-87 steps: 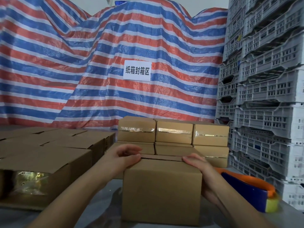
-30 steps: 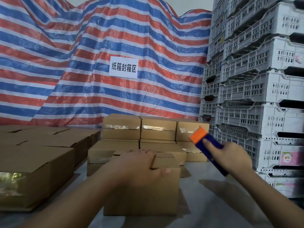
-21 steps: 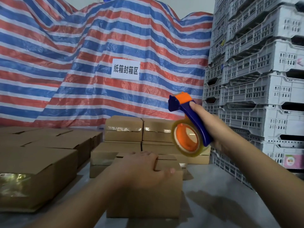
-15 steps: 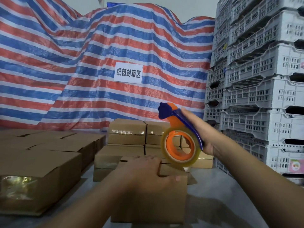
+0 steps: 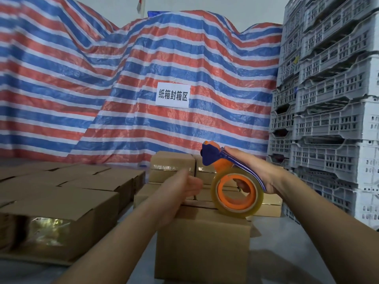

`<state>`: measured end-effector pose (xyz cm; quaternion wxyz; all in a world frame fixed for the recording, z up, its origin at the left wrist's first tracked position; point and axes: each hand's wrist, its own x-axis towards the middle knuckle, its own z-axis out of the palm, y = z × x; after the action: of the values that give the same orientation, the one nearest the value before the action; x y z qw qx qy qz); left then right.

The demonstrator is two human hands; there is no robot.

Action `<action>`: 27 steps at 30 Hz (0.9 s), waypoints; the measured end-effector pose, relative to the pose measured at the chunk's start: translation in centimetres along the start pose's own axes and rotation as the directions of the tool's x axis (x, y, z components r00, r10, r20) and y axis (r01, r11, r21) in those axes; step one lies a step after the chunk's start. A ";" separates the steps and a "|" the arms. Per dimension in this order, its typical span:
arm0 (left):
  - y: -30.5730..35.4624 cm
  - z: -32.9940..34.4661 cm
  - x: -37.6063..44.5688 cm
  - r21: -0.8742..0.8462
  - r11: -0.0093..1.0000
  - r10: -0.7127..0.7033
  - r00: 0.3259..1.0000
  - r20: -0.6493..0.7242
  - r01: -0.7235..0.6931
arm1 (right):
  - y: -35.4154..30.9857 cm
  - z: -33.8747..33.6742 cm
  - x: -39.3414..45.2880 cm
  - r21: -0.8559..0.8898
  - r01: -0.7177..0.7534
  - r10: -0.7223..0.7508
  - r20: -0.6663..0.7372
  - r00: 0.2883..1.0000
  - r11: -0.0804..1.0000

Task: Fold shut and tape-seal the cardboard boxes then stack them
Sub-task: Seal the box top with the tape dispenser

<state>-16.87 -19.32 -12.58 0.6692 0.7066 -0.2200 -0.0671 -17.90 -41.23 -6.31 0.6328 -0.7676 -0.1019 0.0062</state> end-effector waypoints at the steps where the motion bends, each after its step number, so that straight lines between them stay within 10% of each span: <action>1: 0.1 -0.3 0.1 -0.116 0.993 -0.007 1.000 -0.016 0.005 | -0.2 0.1 0.3 -0.009 -0.014 0.014 0.028 1.000 1.000; 11: 0.0 -1.3 1.2 -0.490 0.870 -0.123 0.986 -0.111 0.053 | -1.2 1.0 2.1 -0.089 -0.020 0.033 0.155 0.987 0.996; 27: 0.9 -2.0 1.4 -0.576 0.801 -0.198 0.980 -0.003 0.160 | -1.9 1.7 2.3 -0.178 -0.065 0.107 0.233 0.967 0.982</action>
<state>-15.00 -18.03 -11.25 0.8478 0.4919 -0.1006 -0.1708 -16.14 -38.87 -4.49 0.5474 -0.8156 -0.1450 0.1186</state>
